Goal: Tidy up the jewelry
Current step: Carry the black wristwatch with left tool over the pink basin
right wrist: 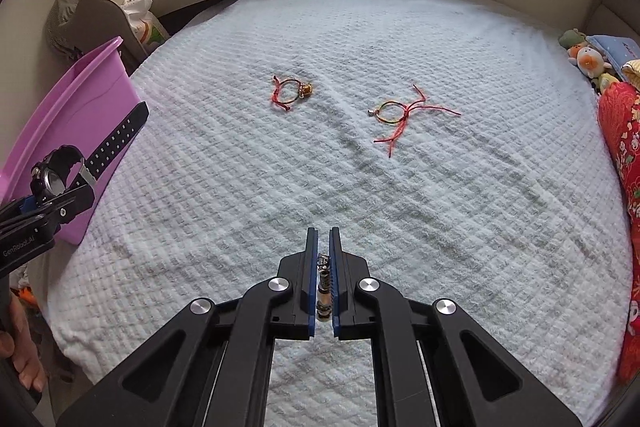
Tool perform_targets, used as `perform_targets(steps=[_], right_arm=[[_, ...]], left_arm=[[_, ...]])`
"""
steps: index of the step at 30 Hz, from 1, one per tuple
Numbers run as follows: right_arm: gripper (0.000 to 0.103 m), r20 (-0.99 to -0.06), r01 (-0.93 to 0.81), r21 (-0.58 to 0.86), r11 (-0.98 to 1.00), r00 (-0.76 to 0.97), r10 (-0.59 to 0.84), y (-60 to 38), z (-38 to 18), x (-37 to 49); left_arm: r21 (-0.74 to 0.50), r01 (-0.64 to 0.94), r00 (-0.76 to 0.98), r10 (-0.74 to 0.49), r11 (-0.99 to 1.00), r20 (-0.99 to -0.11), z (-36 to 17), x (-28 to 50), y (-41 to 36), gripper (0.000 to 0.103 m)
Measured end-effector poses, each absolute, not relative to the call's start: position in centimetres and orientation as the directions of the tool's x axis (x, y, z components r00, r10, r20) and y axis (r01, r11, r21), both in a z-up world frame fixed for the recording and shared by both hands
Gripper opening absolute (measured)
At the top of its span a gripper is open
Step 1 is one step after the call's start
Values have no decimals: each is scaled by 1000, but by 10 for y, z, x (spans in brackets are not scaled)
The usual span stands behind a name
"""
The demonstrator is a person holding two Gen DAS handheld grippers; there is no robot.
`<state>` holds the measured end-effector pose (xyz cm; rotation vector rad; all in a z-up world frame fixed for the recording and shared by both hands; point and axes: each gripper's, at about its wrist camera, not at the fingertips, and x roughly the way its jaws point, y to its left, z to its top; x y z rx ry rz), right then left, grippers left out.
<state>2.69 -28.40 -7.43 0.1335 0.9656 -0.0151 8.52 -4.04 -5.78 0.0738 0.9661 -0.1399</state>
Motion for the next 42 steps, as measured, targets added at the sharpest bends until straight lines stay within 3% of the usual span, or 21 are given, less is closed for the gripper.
perform_targets(steps=[14, 26, 34, 42], right_arm=[[5, -790, -94, 111, 989, 596, 145, -262, 28, 55], [5, -712, -278, 145, 950, 637, 295, -160, 114, 105], [5, -681, -319, 188, 929, 640, 357, -53, 142, 145], [5, -710, -350, 210, 913, 588, 388, 47, 128, 186]], left_arm=[[-36, 2, 592, -30, 999, -805, 38, 76, -15, 66], [-6, -90, 644, 54, 996, -763, 115, 89, 68, 66], [1, -85, 644, 55, 996, -763, 121, 119, 150, 66], [16, -33, 594, 33, 999, -804, 90, 152, 221, 66]])
